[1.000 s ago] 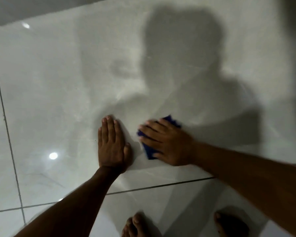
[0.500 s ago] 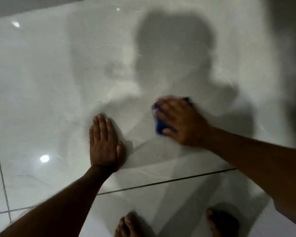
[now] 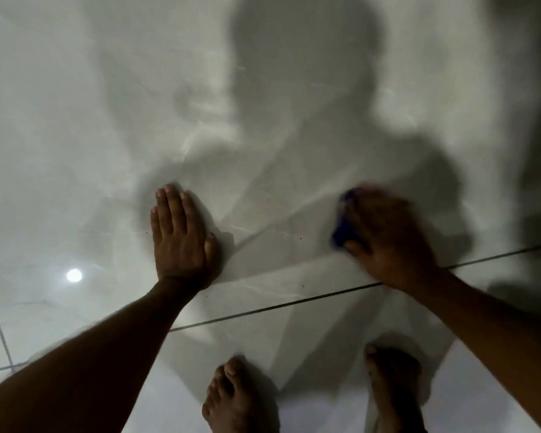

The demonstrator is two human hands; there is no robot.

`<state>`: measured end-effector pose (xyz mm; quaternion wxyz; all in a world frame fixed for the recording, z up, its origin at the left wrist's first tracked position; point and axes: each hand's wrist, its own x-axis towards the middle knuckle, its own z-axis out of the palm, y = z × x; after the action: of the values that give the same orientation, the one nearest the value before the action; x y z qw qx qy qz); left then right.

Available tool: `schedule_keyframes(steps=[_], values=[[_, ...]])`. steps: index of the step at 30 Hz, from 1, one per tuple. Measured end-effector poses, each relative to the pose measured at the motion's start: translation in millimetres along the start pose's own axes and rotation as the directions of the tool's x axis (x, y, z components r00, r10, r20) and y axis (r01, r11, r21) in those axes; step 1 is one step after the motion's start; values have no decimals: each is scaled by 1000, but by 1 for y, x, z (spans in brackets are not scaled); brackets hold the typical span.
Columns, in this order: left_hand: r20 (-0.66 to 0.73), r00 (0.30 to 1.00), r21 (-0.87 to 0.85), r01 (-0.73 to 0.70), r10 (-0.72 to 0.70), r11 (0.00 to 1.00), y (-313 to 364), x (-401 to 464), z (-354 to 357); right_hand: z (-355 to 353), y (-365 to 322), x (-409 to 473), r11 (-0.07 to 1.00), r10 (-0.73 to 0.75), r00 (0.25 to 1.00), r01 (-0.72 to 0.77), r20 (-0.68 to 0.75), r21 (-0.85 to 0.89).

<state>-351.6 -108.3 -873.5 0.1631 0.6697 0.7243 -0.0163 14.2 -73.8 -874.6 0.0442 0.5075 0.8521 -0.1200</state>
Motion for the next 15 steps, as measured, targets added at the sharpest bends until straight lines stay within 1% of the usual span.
schedule_keyframes(steps=[1, 2, 3, 4, 5, 6, 7, 8, 9, 10, 11, 12, 13, 14, 15], values=[[4, 1000, -2, 7, -7, 1000, 1, 0, -1, -1, 4, -13, 939, 344, 938, -343, -51, 21], [5, 1000, -4, 10, -10, 1000, 1, 0, -1, 0, -12, -24, 759, 652, 754, -646, -84, 89], [5, 1000, -6, 11, -11, 1000, 1, 0, -1, 2, -41, -29, 538, 842, 534, -826, -72, 166], [4, 1000, -8, 8, -8, 1000, 1, 1, 0, 4, -78, -28, 390, 920, 388, -894, -52, 220], [4, 1000, -9, 4, -4, 1000, 1, 1, 1, 6, -116, -19, 355, 933, 357, -900, -38, 254], [3, 1000, -8, 1, -1, 1000, 0, 1, 2, 5, -149, 0, 409, 909, 416, -875, -33, 260], [0, 1000, -5, -5, 5, 1000, -2, 1, 4, 7, -176, 20, 508, 854, 519, -822, -28, 259], [-2, 1000, -3, -10, 10, 1000, -3, 1, 5, 7, -192, 45, 617, 771, 636, -737, -26, 275], [-2, 1000, -7, -9, 9, 1000, -3, 1, 5, 6, -198, 73, 733, 655, 755, -620, -44, 279], [-4, 1000, -11, -7, 7, 1000, -3, 2, 4, 3, -196, 103, 835, 513, 856, -480, -64, 269], [-8, 1000, -15, -8, 8, 1000, -3, 2, 4, -2, -186, 132, 903, 382, 920, -350, -91, 247], [-13, 1000, -16, -11, 10, 1000, -2, 2, 3, -10, -170, 158, 942, 283, 954, -257, -99, 215], [-18, 1000, -15, -15, 15, 1000, -2, 1, 3, -15, -152, 178, 961, 234, 967, -214, -99, 177], [-19, 1000, -12, -21, 20, 1000, -1, 1, 3, -20, -133, 188, 961, 244, 966, -229, -89, 153], [-16, 1000, -11, -24, 24, 1000, -1, 1, 2, -24, -115, 186, 945, 304, 950, -291, -73, 146]])
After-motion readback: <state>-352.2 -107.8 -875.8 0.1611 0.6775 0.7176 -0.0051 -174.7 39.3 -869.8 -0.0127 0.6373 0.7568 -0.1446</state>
